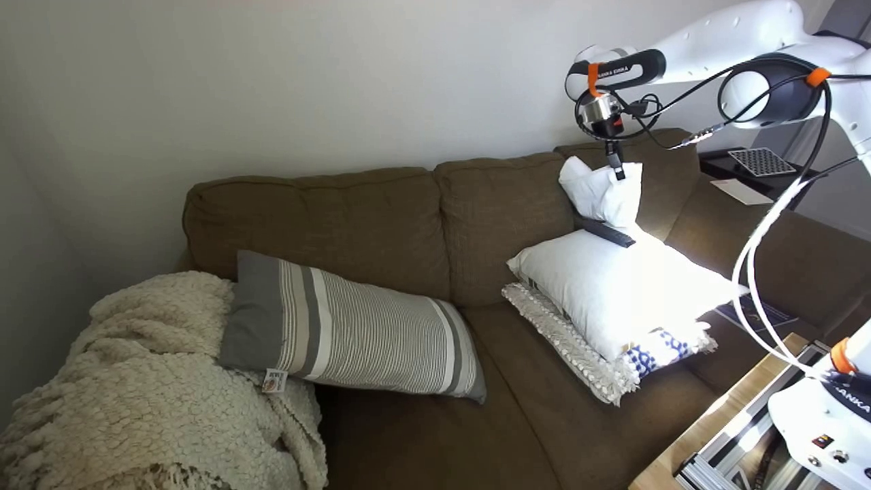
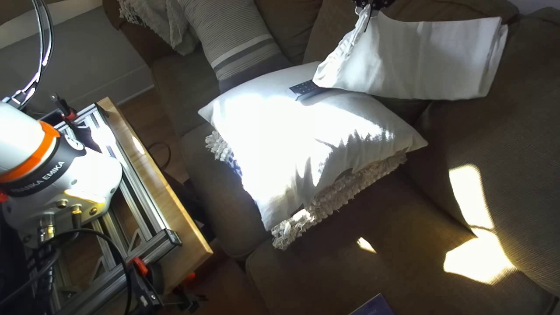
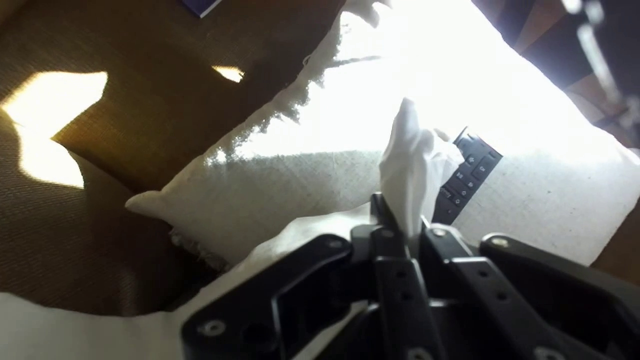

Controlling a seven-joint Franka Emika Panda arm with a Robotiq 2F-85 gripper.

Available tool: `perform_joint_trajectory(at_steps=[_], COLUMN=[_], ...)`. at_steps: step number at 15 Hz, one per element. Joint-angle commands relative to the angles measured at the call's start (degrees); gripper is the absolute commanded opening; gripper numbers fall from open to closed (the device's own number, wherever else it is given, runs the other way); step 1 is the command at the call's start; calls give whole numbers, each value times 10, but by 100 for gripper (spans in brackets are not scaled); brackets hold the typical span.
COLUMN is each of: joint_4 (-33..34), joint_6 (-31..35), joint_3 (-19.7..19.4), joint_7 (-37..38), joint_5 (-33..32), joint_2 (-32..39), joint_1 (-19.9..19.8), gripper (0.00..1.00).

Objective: Put the black remote on the white pillow and then cover it with the white cloth

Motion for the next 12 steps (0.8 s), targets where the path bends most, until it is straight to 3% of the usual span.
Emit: perform_joint_trajectory(at_steps=[1,2,12], joint_4=[3,-10,-69], joint_6=[-5,-6,-21], joint_3=[34,35,66], joint_7=[9,-7,-201], joint_5=[-22,-33,-216], joint_2=[-3,-13,-70], joint_1=[-20,-13,44], gripper=[5,1,1])
